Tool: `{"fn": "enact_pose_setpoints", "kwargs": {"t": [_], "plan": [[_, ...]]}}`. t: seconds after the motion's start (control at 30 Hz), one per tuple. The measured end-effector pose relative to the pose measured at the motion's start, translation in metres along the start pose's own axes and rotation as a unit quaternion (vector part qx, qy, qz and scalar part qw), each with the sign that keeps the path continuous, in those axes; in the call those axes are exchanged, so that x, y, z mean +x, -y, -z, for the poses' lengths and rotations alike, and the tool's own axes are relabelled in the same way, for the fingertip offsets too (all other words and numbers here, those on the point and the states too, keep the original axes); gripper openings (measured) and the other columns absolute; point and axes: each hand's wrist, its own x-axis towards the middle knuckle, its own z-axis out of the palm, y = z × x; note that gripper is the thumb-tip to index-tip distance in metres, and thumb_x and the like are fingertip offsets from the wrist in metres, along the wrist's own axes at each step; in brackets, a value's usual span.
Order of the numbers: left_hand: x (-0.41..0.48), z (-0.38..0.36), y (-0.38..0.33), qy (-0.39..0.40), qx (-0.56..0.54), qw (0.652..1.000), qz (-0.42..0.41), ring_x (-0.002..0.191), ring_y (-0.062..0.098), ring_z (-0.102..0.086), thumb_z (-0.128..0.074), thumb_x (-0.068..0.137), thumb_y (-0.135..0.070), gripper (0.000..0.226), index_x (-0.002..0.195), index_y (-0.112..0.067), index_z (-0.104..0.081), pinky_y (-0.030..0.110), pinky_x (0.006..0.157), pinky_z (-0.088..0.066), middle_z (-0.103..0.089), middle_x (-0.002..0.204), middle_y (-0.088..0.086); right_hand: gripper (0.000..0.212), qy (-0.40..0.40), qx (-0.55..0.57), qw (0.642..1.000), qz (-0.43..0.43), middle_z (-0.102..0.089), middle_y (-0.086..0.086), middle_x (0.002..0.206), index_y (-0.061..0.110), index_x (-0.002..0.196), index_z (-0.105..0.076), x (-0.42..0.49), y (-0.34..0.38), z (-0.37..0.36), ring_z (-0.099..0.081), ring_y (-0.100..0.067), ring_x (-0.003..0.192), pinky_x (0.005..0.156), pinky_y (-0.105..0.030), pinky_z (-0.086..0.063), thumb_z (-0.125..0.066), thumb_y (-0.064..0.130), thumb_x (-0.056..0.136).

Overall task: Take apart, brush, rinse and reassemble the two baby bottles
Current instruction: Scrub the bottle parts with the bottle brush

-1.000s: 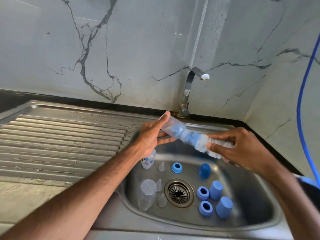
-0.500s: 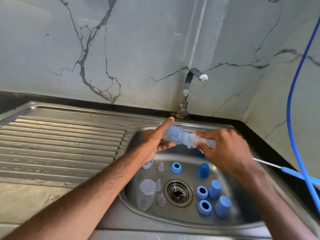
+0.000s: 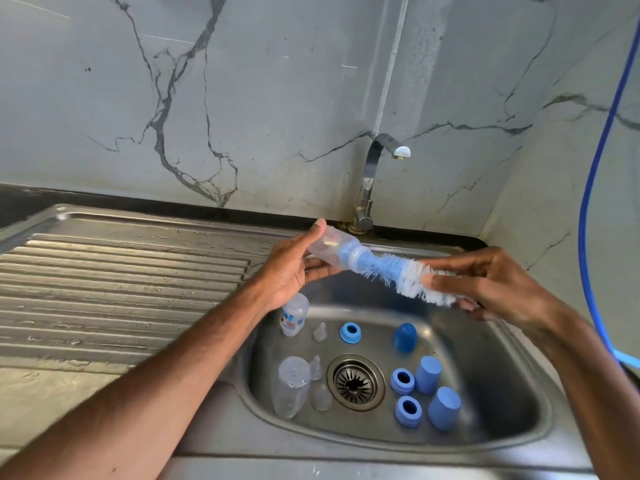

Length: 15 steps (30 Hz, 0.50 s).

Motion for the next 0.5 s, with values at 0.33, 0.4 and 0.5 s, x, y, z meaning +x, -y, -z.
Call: {"fn": "enact_pose_setpoints", "kwargs": {"t": [0.33,0.4,0.5], "plan": [[-0.003,0.005,-0.009,0.085,-0.048,0.993,-0.065,0.119,0.023,-0.064,-0.059,0.095,-0.018,0.049,0.142,-0.005,-0.055,0.031,0.091,-0.059,-0.063,0.139,0.009,0.034,-0.034,0.141,0.988,-0.058,-0.053,0.008,0.06,0.019,0.101,-0.084,0.0,0.002,-0.009,-0.027,-0.006,0.047,0.036,-0.015,-0.021,-0.086,0.029,0.069],[-0.002,0.0,-0.005,0.093,-0.027,0.993,-0.068,0.119,0.022,-0.064,-0.062,0.093,-0.019,0.047,0.139,-0.008,-0.058,0.031,0.094,-0.057,-0.063,0.14,0.008,0.02,-0.045,0.141,0.987,-0.06,-0.054,0.009,0.057,0.018,0.101,-0.084,-0.001,0.004,-0.024,-0.031,-0.004,0.046,0.038,-0.016,-0.023,-0.083,0.023,0.081],[0.0,-0.004,0.002,0.069,0.029,0.994,-0.078,0.119,0.024,-0.066,-0.067,0.09,-0.024,0.05,0.136,-0.007,-0.062,0.033,0.095,-0.058,-0.067,0.135,0.012,0.01,-0.096,0.06,0.993,-0.031,-0.05,0.01,0.048,0.028,0.099,-0.084,0.002,0.003,-0.036,-0.036,-0.004,0.042,0.041,-0.017,-0.033,-0.079,0.026,0.09]]}}
